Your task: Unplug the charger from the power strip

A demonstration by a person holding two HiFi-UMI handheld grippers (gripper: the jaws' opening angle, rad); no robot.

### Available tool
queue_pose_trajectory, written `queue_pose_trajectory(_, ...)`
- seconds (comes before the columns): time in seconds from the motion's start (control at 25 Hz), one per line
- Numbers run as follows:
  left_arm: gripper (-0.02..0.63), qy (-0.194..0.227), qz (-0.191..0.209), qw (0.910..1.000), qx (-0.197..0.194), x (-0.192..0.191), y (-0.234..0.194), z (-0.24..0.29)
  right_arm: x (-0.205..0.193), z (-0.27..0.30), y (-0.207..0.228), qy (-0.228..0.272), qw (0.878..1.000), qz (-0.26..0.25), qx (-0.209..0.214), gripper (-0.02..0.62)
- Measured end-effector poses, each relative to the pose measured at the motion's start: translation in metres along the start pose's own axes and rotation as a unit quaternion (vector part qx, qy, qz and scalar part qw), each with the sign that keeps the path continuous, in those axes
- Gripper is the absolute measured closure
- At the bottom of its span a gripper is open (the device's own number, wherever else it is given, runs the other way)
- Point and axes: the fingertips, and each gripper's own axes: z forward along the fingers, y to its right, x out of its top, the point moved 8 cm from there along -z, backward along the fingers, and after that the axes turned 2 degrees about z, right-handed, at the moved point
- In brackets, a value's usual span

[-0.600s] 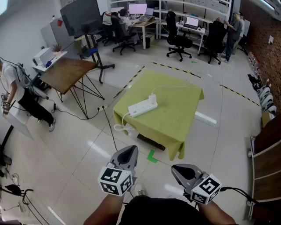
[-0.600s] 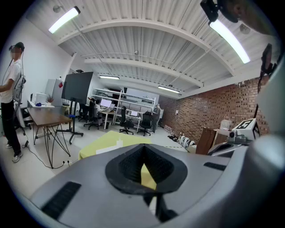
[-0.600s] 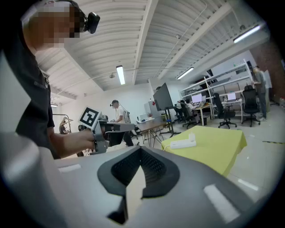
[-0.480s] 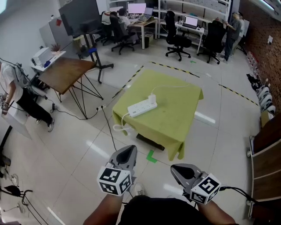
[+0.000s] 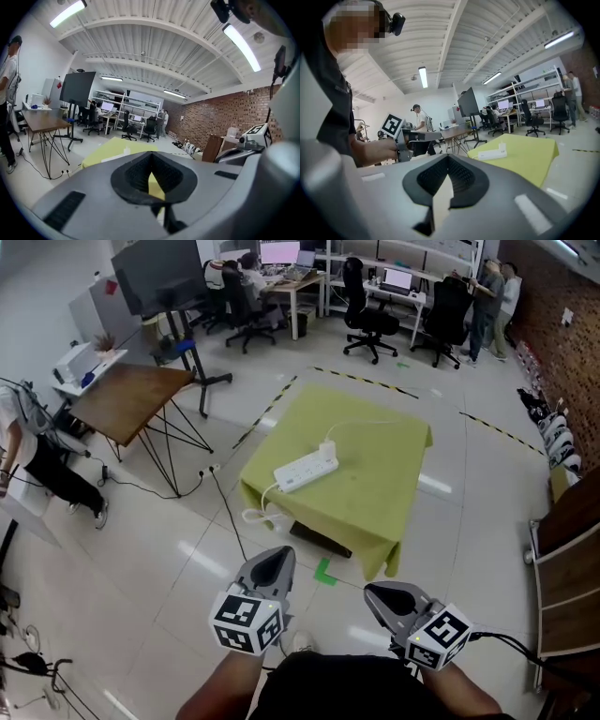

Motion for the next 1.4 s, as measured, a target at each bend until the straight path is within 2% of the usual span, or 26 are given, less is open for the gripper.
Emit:
queue_pose_trajectory(0.2,0.6,-0.004,0.009,0.9997,-0.023,0.002,-0.019,0.0,0.004,0.02,-0.009,0.008,1.0,0.002,-0.018,0.592)
queue_pose_trajectory(0.52,0.6,0.001,0.002,0.9995,-0.031,0.006,-0.05,-0.005,0.015,0.049,-0.025,0.002,1.0,-0.011,-0.025,0.592)
queue_pose_trajectory(0.72,0.6,-0.002,-0.003,0.9994,-0.033,0.005,-0.063,-0.004,0.024,0.067,-0.022,-0.004,1.0,-0.019,-0.024,0.592)
queue_pose_trajectory(0.88,0.6,-0.016,0.009,0.9991,-0.037,-0.001,-0.068,-0.001,0.029,0.082,-0.012,-0.006,1.0,-0.02,-0.022,0.592)
queue_pose_trajectory(1.16,0.6,-0.04,0.012,0.9988,-0.023,-0.006,-0.084,0.018,0.033,0.116,0.046,-0.002,0.999,-0.009,-0.043,0.592)
queue_pose_trajectory(1.4,0.6,-0.054,0.02,0.9983,0.002,0.005,-0.104,0.049,0.032,0.169,0.13,-0.026,0.996,-0.016,-0.083,0.583)
